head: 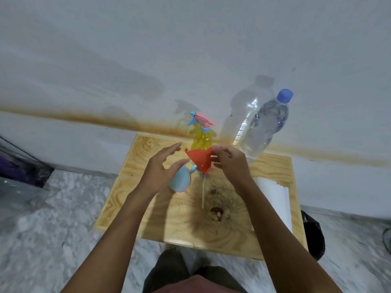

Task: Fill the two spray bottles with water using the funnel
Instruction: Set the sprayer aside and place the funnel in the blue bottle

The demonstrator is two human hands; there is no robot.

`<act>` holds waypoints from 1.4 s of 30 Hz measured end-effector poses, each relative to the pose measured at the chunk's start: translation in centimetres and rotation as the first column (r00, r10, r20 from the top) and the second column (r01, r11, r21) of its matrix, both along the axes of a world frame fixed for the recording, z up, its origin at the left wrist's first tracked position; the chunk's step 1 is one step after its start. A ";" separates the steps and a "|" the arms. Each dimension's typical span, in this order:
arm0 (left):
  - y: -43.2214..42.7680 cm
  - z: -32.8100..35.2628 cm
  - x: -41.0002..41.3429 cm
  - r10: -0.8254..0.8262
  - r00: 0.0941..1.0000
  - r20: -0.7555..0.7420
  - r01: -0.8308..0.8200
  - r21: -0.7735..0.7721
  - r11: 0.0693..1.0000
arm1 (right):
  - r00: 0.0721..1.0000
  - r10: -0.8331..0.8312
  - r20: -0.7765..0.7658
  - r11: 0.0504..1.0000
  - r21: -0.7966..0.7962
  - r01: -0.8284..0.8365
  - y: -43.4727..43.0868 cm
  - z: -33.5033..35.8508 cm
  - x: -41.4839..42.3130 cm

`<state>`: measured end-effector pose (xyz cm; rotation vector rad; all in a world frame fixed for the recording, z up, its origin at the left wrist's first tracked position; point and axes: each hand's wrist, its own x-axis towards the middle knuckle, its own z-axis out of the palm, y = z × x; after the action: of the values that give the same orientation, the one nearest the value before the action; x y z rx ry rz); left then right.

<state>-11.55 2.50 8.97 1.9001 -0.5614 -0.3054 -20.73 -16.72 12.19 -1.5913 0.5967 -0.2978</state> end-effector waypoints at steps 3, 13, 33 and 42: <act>0.4 1.4 0.8 -0.017 1.000 -0.013 0.017 -0.033 0.999 | 0.998 0.056 -0.031 0.983 0.174 -0.050 0.9 0.8 0.5; 2.0 2.6 4.1 0.017 1.000 0.009 -0.017 -0.019 1.000 | 0.989 -0.056 -0.139 0.980 0.183 0.081 3.5 1.1 2.1; 1.3 1.5 5.5 0.113 0.984 -0.138 -0.097 0.120 0.988 | 0.985 -0.165 -0.054 0.986 0.017 0.166 6.6 -1.4 2.5; 1.5 1.2 5.4 0.109 0.986 -0.123 -0.090 0.147 0.985 | 0.983 -0.163 -0.088 0.985 0.043 0.167 6.6 -2.3 2.3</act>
<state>-6.18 4.00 10.16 2.0199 -0.3633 -0.4098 -18.39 -10.13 9.91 -1.5140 0.7975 -0.3377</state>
